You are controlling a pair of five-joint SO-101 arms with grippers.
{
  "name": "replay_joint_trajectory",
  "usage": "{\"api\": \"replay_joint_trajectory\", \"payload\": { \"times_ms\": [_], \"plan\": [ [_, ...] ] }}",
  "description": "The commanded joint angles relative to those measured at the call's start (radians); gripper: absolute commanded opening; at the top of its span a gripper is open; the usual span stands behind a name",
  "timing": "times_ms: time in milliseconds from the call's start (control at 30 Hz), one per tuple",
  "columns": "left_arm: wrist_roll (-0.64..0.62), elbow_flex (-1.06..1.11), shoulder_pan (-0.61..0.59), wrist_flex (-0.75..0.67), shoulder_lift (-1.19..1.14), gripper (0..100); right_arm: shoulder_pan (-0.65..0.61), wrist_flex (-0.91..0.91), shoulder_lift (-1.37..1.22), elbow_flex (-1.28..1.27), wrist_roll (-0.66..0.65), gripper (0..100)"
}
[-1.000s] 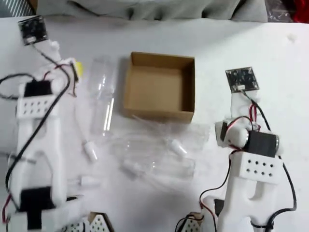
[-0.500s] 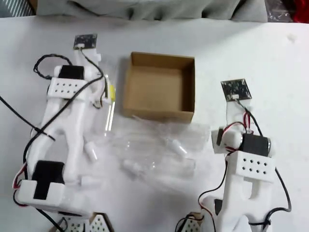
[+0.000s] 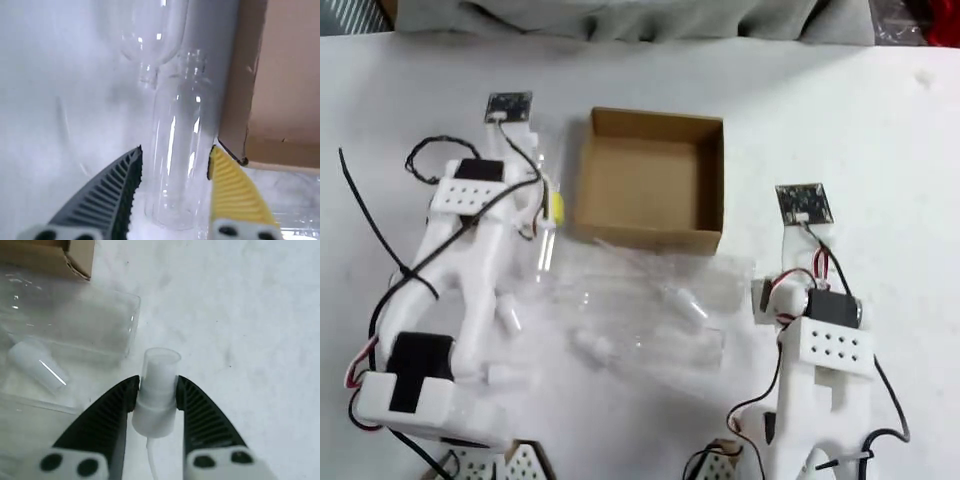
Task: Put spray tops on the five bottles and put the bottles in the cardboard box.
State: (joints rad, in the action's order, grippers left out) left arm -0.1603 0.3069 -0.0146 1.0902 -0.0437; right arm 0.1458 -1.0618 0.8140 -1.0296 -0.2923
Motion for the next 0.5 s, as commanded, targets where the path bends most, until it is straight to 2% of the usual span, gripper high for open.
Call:
{"api": "replay_joint_trajectory", "payload": {
  "times_ms": [0,133,333,467],
  "plan": [
    [-0.002,-0.029,0.001,-0.074,-0.044,25,0.002,0.008,0.016,0.005,0.009,1.5],
    [-0.002,-0.074,0.001,-0.069,-0.139,31,0.001,0.010,0.016,0.005,0.009,1.5],
    [-0.002,-0.166,0.001,-0.077,-0.229,24,0.001,0.012,0.016,0.005,0.008,1.5],
    [-0.002,-0.224,0.001,-0.077,-0.291,23,0.001,0.012,0.013,0.005,0.005,1.6]
  ]
}}
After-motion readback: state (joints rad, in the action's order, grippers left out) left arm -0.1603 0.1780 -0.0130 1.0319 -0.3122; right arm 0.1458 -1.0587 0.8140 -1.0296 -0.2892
